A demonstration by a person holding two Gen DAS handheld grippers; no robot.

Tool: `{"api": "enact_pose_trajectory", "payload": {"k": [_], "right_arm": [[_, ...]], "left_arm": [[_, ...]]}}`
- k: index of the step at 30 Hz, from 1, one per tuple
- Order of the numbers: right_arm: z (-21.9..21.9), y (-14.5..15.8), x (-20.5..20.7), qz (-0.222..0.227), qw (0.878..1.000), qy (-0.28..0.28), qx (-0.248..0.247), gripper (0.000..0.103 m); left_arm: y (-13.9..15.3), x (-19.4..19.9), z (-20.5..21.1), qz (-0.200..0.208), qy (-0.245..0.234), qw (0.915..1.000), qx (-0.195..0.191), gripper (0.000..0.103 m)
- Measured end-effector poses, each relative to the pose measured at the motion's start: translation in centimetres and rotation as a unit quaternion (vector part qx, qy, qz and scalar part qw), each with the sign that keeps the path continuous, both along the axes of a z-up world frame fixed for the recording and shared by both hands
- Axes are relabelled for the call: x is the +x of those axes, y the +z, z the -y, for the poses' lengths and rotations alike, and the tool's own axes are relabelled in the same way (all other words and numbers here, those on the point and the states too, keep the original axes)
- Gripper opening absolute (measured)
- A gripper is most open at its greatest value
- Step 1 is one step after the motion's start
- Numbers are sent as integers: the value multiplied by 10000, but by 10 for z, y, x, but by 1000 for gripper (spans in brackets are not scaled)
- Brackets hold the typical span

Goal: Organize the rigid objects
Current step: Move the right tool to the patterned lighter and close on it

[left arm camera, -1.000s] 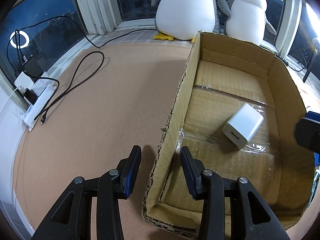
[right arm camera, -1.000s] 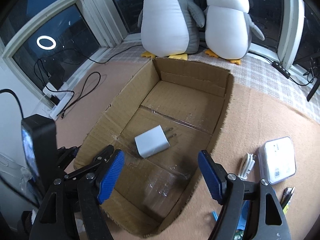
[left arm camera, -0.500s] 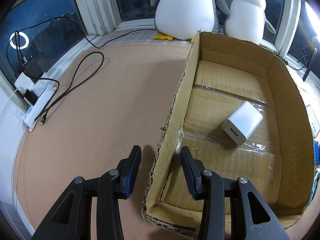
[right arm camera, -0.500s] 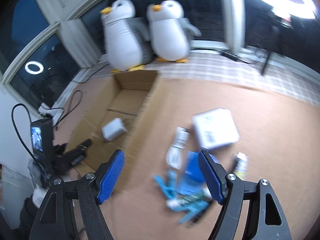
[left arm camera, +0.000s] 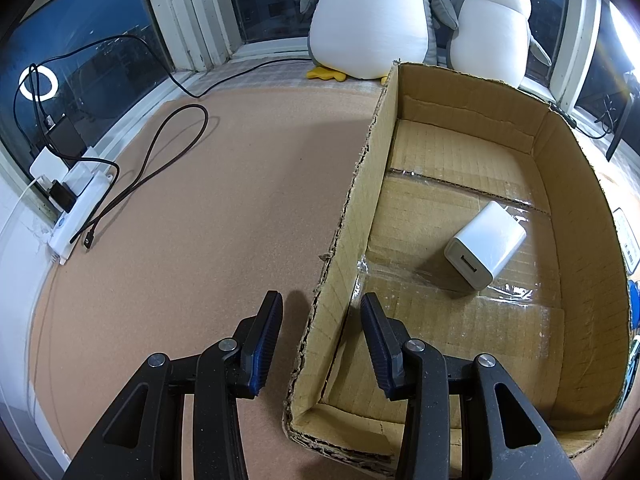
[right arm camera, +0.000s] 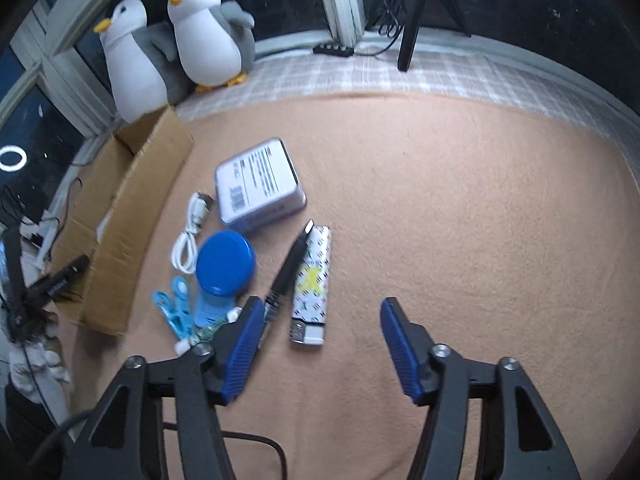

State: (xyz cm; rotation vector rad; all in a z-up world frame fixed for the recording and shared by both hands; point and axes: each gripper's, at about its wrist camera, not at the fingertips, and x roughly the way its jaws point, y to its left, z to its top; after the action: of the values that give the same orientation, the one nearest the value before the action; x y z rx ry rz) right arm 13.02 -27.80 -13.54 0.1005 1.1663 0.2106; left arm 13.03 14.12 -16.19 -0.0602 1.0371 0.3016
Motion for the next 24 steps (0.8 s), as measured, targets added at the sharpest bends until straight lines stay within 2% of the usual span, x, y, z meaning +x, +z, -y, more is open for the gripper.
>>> {"api": "enact_pose_trajectory", "payload": {"k": [4, 9, 24], "right_arm": [[-2, -16, 2, -107, 9998, 85, -156, 45], [-4, -25, 7, -191, 9993, 129, -280, 45], [-18, -28, 26, -196, 9978, 290, -562, 45]], "left_arm": [[0, 0, -1, -2, -2, 10000, -12, 44], [0, 1, 0, -3, 5, 10000, -26, 44], [-1, 2, 0, -6, 15, 10000, -37, 44]]}}
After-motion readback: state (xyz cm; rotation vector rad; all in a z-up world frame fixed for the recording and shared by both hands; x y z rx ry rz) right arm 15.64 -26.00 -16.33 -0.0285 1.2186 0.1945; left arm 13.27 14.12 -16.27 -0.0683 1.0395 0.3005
